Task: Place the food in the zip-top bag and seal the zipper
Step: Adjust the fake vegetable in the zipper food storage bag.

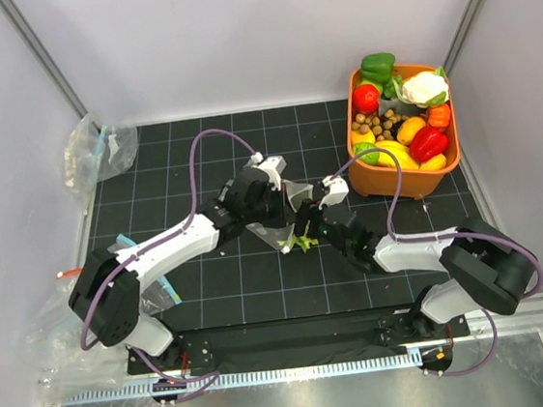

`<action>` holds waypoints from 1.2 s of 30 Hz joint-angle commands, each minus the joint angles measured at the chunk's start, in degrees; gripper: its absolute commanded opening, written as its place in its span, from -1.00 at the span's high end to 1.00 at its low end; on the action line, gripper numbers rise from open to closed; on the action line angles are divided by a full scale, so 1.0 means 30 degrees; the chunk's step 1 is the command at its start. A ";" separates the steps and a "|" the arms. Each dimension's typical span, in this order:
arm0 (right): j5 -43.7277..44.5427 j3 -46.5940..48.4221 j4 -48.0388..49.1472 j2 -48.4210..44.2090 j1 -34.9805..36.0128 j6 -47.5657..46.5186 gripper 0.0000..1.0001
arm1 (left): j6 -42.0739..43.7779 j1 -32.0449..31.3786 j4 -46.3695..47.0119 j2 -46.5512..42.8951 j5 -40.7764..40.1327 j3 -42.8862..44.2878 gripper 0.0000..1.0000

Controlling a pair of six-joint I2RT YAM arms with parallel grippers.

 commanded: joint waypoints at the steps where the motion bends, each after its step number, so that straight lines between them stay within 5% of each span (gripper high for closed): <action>1: 0.0919 0.1068 0.0511 -0.1075 0.0055 0.0178 -0.26 | 0.0273 -0.0128 -0.0488 0.0509 -0.0148 0.0607 1.00; 10: -0.2916 0.4320 -0.6814 0.0299 -0.1557 0.0352 -0.33 | 0.0390 -0.0245 -0.1162 0.1124 -0.0822 0.0374 1.00; 31: -0.3123 0.5169 -0.9896 0.3053 -0.1557 -0.0174 -0.26 | 0.0742 -0.2208 -0.1982 0.0656 -0.3927 -0.0271 1.00; 36: -0.2626 0.5287 -1.0304 0.3463 -0.1557 -0.0261 -0.39 | 0.0772 -0.2238 -0.2158 0.0890 -0.4103 -0.0125 1.00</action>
